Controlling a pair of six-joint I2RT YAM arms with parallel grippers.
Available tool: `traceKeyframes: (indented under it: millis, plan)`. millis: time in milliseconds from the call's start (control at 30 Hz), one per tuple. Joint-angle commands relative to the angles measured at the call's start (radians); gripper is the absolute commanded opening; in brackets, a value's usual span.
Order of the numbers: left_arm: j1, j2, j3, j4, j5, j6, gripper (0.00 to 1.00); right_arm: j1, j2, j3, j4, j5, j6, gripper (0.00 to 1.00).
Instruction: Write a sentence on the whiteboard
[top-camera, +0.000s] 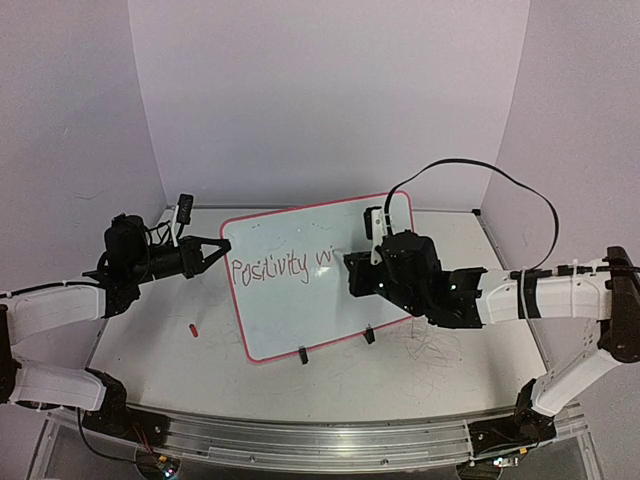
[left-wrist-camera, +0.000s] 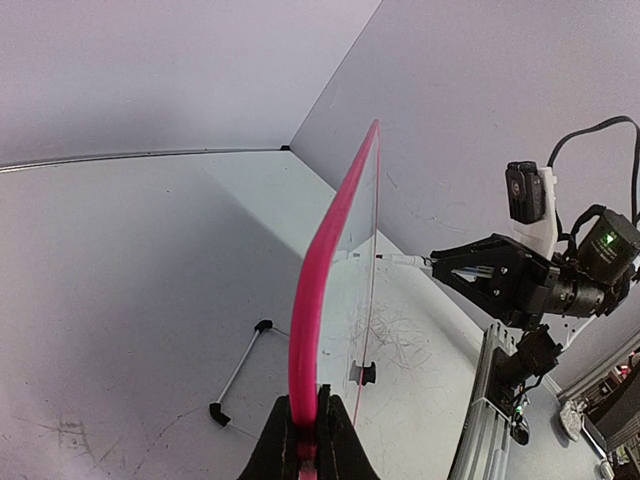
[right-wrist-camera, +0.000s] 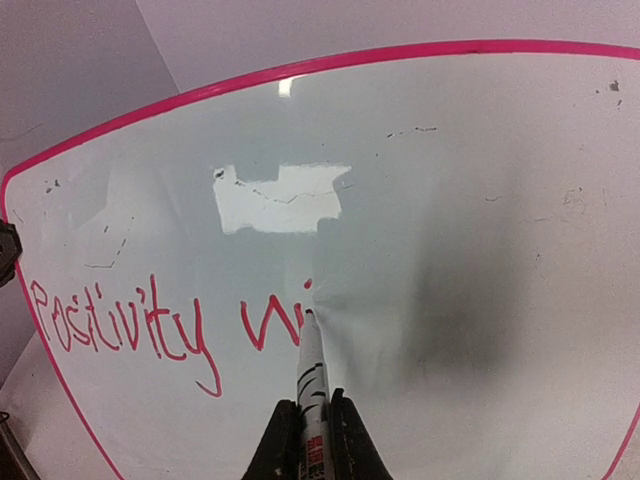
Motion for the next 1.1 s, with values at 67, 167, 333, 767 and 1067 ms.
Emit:
traceKeyframes:
  millis: [67, 167, 333, 767, 1067]
  plan:
    - [-0.011, 0.001, 0.014, 0.006, 0.001, 0.055, 0.0, -0.005, 0.031, 0.036, 0.043, 0.031, -0.01, 0.0]
    - [-0.012, 0.004, 0.017, 0.006, 0.004, 0.055, 0.0, -0.005, 0.042, 0.039, 0.043, 0.048, -0.008, 0.0]
    - [-0.011, 0.003, 0.016, 0.005, 0.004, 0.055, 0.0, -0.004, 0.057, 0.044, 0.026, 0.063, 0.0, 0.0]
    - [-0.012, -0.008, 0.01, 0.005, 0.004, 0.055, 0.0, 0.015, 0.032, 0.005, -0.035, 0.059, 0.049, 0.0]
    - [-0.012, -0.013, 0.007, 0.005, 0.005, 0.053, 0.0, 0.034, 0.013, -0.015, -0.056, 0.071, 0.077, 0.0]
